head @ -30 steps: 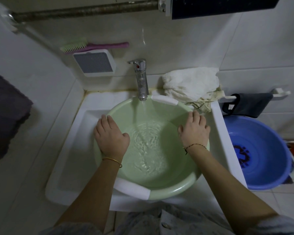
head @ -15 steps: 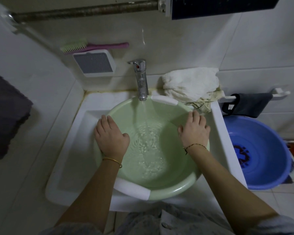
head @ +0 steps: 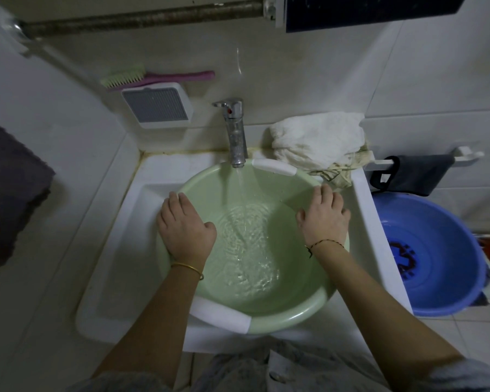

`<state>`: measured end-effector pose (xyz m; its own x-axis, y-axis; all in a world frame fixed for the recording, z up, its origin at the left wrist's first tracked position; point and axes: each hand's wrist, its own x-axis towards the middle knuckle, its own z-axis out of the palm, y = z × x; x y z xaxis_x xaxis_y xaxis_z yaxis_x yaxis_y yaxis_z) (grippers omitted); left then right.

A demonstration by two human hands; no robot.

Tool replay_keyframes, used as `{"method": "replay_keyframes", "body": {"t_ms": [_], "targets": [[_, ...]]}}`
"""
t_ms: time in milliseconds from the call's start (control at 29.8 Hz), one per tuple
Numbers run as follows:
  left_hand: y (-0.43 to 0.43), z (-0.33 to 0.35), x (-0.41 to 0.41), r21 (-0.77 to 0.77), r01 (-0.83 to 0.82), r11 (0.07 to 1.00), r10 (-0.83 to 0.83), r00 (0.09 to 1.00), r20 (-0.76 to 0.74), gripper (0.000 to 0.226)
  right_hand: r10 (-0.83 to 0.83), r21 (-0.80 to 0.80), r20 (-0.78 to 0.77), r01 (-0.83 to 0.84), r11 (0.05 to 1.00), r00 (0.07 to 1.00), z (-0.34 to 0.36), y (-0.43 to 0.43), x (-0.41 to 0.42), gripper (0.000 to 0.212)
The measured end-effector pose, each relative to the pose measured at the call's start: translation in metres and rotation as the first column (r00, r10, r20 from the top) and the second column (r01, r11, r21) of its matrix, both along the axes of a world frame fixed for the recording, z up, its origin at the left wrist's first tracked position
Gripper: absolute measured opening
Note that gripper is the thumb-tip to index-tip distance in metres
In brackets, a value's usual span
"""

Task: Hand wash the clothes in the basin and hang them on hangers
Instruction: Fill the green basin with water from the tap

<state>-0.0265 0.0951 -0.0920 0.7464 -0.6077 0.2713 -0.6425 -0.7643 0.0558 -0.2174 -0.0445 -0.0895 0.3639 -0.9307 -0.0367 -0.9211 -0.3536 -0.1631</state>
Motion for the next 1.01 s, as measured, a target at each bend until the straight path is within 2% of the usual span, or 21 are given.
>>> {"method": "replay_keyframes", "body": {"t_ms": [1008], "targets": [[0.0004, 0.0010, -0.0009, -0.023, 0.005, 1.000, -0.004, 1.000, 0.014, 0.078, 0.005, -0.001, 0.005, -0.005, 1.000, 1.000, -0.0003, -0.0003, -0.0002, 0.065]]}}
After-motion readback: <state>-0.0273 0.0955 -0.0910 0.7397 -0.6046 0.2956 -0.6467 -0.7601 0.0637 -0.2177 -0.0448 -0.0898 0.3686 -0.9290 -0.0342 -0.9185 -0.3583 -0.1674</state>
